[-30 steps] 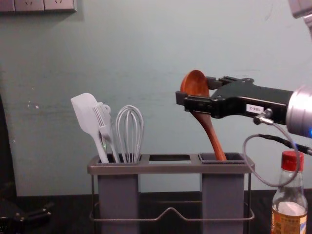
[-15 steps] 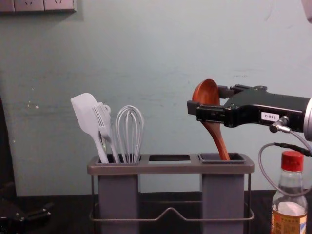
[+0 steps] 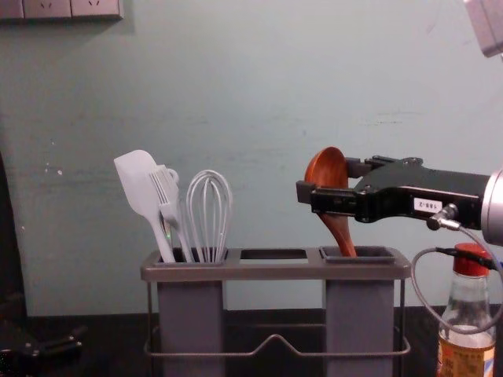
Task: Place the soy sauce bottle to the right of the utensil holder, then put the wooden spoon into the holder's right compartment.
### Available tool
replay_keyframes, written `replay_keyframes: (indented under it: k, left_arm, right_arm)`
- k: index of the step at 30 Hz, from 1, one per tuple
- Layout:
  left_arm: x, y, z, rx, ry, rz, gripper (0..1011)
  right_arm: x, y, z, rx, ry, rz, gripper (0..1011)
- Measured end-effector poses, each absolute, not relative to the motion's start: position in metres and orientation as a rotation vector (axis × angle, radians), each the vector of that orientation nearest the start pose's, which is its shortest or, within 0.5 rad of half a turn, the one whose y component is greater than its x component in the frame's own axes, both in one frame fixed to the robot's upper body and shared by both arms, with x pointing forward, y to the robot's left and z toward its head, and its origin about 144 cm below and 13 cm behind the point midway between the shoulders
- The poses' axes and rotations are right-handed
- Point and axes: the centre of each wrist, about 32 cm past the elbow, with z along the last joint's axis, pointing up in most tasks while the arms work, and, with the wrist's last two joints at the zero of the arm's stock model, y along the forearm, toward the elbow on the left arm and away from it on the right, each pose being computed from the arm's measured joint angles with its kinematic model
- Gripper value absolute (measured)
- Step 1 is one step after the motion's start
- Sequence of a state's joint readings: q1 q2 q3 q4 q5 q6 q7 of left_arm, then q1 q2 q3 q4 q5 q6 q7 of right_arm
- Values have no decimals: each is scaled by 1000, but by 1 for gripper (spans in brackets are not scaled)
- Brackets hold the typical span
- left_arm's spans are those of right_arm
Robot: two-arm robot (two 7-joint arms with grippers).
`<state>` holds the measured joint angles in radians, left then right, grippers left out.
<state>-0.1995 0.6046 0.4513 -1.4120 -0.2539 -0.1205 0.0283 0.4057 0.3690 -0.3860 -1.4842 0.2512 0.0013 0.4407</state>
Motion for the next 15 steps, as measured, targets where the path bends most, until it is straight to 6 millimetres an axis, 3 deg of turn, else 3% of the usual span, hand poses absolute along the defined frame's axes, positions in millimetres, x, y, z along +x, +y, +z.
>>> replay_keyframes:
  k: [15]
  left_arm:
    - [489, 310, 1140, 304, -285, 1248, 1005]
  right_arm:
    - [547, -230, 1239, -64, -280, -816, 870]
